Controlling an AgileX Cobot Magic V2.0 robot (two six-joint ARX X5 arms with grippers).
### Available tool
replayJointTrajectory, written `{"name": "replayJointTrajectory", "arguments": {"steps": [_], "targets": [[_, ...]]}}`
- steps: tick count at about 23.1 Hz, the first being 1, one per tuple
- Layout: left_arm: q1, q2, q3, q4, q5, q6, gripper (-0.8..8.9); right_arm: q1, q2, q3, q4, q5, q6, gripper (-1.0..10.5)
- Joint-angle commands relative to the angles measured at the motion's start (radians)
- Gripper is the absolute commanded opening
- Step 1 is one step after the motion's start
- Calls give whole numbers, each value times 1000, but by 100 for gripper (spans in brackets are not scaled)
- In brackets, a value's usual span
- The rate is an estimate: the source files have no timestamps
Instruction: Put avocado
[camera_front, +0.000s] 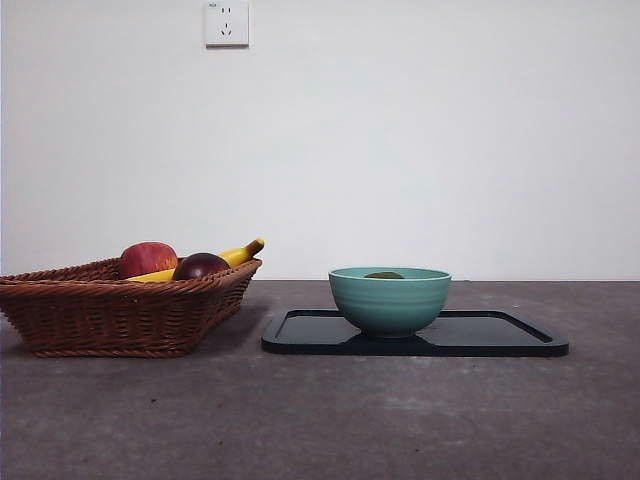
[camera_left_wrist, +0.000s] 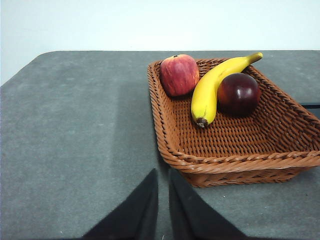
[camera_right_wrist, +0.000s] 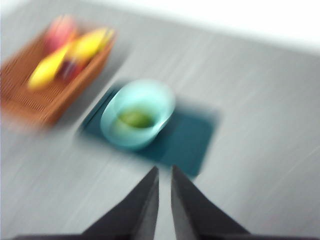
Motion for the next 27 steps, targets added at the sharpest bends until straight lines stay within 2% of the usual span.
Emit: {"name": "replayJointTrajectory", "arguments": {"steps": [1, 4, 6, 7, 11, 16, 19, 27], "targets": [[-1, -2, -20, -9, 1, 8, 32, -199, -154, -159, 194, -33, -107, 33], [-1, -2, -20, -9, 1, 8, 32, -402, -357, -478, 453, 18, -130, 33], [-1, -2, -20, -9, 1, 8, 32, -504, -479, -678, 591, -32, -77, 33], [-1, -2, -20, -9, 1, 7, 32, -533, -517, -754, 626, -29, -55, 33], [-1, -2, -20, -9, 1, 8, 32, -556, -549, -880, 664, -39, -40, 33], [-1, -2, -20, -9, 1, 7, 32, -556, -549, -951, 665, -86, -39, 34], [-1, -2, -20, -9, 1, 7, 32, -557, -549, -959, 625, -119, -50, 33], [-1, -2, -20, -9, 1, 7, 32, -557, -549, -959, 628, -117, -62, 33]]}}
